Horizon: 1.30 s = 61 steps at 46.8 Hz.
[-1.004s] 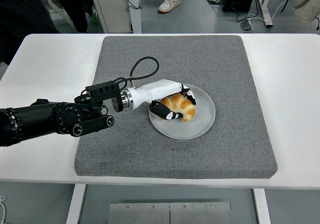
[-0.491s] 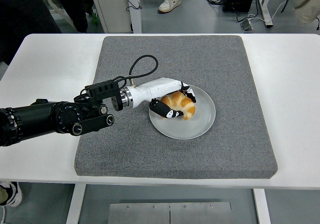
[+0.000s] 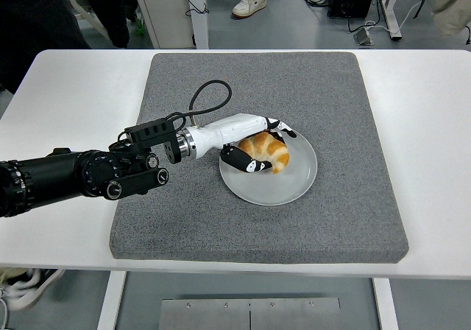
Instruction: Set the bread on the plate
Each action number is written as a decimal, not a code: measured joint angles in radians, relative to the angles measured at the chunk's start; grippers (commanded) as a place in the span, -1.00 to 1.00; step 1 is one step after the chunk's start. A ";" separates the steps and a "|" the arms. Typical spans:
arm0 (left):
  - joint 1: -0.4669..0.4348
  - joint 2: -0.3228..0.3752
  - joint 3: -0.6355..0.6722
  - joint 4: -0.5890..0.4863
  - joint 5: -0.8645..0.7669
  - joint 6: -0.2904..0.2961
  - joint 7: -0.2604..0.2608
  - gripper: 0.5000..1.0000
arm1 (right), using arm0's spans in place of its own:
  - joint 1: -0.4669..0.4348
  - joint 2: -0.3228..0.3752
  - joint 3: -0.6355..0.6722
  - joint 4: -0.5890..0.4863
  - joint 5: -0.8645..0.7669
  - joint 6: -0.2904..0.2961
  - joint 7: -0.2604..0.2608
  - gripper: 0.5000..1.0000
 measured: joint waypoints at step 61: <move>0.007 0.021 -0.244 0.000 -0.320 -0.014 0.010 0.26 | -0.002 0.000 0.000 0.000 0.000 0.000 -0.001 1.00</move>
